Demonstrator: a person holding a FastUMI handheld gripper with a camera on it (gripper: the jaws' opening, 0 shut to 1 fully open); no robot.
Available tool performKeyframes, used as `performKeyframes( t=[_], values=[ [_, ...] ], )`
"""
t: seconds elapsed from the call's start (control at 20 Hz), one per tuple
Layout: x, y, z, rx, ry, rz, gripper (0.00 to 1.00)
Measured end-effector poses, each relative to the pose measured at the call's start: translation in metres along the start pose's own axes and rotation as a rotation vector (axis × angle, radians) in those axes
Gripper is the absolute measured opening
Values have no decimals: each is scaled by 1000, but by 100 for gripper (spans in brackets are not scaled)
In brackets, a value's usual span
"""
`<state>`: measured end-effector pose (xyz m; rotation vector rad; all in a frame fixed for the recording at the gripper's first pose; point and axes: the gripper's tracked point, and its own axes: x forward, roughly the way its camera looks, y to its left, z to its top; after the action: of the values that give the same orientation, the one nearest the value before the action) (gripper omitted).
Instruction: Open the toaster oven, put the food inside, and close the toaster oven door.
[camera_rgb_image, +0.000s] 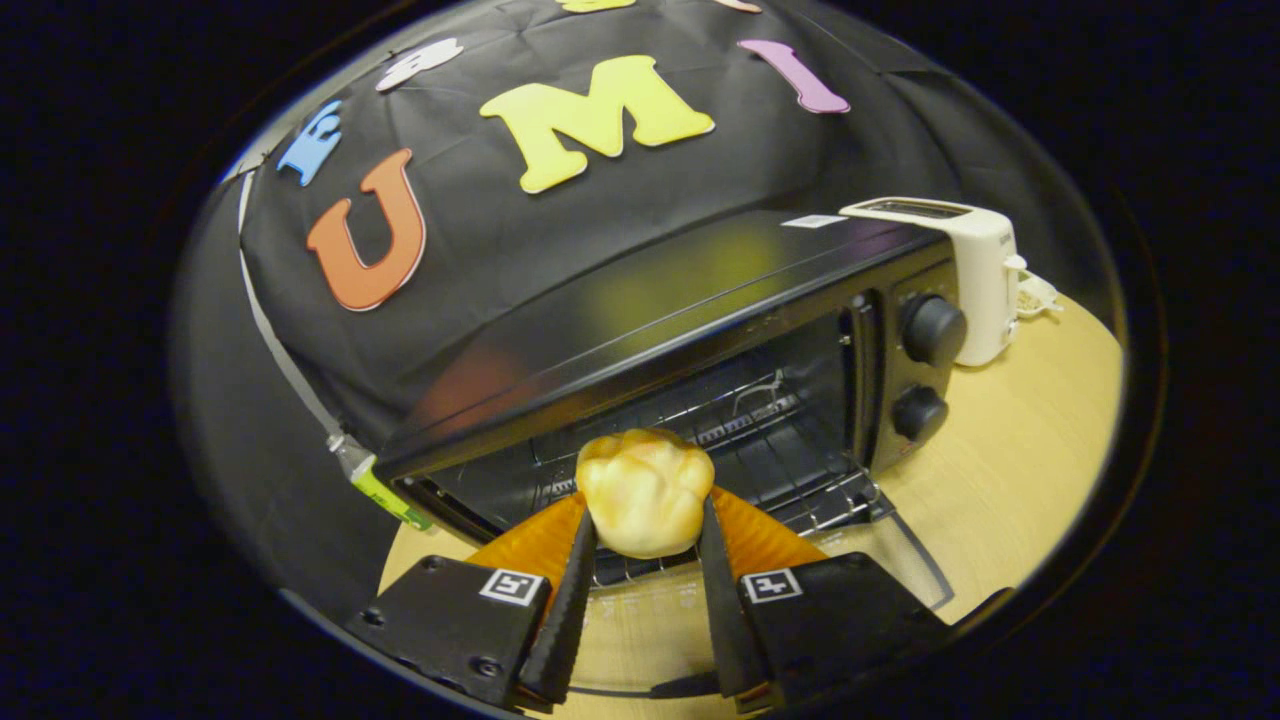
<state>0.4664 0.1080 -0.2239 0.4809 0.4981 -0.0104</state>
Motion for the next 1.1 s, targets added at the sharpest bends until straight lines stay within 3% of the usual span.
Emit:
performKeyframes(
  t=[0.2, 0.3, 0.5, 0.65, 0.9, 1.1],
  values=[
    [33, -11, 4, -25, -26, -76, 59],
    [42, -6, 3, -36, -28, -62, 62],
    [43, 0, 4, -60, -32, -46, 84],
    [26, 1, 7, -37, -57, -34, 94],
    [-16, 9, -2, -100, -53, 0, 100],
    [-80, 19, -17, -161, -57, 74, 99]
  ],
)
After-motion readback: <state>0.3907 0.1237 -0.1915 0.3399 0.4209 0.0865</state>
